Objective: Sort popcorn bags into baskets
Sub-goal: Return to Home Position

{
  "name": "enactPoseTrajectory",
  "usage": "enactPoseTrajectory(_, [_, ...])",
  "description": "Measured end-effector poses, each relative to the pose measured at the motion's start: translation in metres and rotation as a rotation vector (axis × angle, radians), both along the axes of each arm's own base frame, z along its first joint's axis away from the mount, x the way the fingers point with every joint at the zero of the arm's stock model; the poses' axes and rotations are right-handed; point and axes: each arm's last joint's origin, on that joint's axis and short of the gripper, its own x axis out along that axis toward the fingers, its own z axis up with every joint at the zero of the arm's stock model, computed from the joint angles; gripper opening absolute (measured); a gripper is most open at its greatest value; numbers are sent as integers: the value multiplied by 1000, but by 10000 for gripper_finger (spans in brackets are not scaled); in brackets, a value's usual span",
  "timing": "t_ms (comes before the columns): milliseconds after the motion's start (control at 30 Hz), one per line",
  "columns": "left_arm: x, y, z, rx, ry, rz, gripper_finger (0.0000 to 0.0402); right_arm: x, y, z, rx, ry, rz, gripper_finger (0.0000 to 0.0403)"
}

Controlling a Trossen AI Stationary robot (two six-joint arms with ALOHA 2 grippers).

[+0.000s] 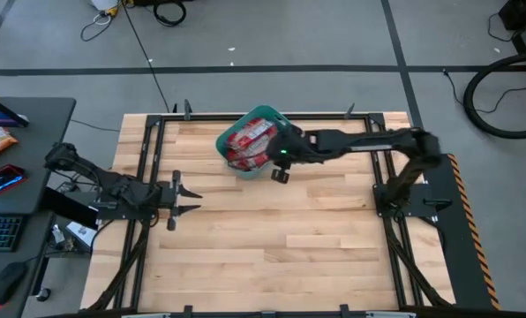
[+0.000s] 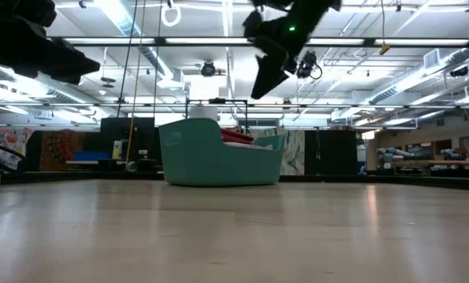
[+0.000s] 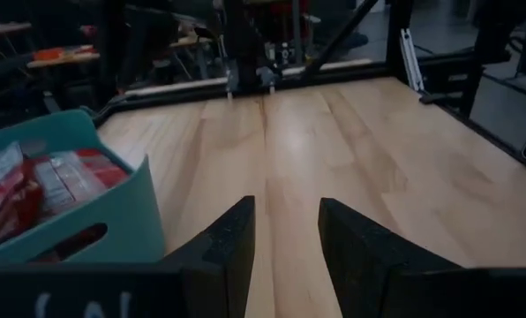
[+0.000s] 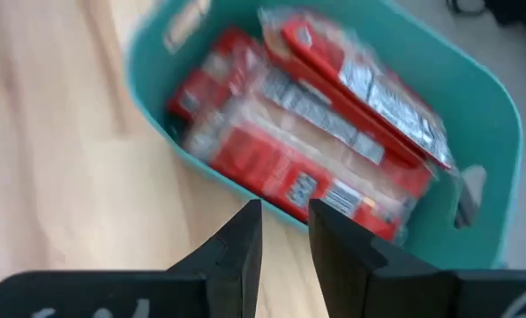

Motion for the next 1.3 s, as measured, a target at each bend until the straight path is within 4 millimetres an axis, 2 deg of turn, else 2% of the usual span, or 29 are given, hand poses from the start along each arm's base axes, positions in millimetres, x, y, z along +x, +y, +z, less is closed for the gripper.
enactPoseTrajectory(133, [1, -1, 1, -10, -43, -35, 132, -27, 5, -8, 26, -153, 2, 100])
enactPoseTrajectory(267, [2, -2, -15, 6, -136, -59, 132, -52, 9, -17, 68, -305, 2, 100])
enactPoseTrajectory(300, [2, -1, -14, 12, -147, -53, 132, -59, 10, -18, 80, -345, 6, 100])
enactPoseTrajectory(833, [5, 11, -15, 55, -135, 52, 132, -163, 26, -62, 125, -824, 62, 100])
enactPoseTrajectory(1133, [6, 21, -7, 125, -209, 98, 132, -201, 31, -74, 150, -947, 43, 100])
enactPoseTrajectory(1300, [7, 26, -4, 258, -219, 145, 132, -214, 32, -81, 149, -982, 10, 100])
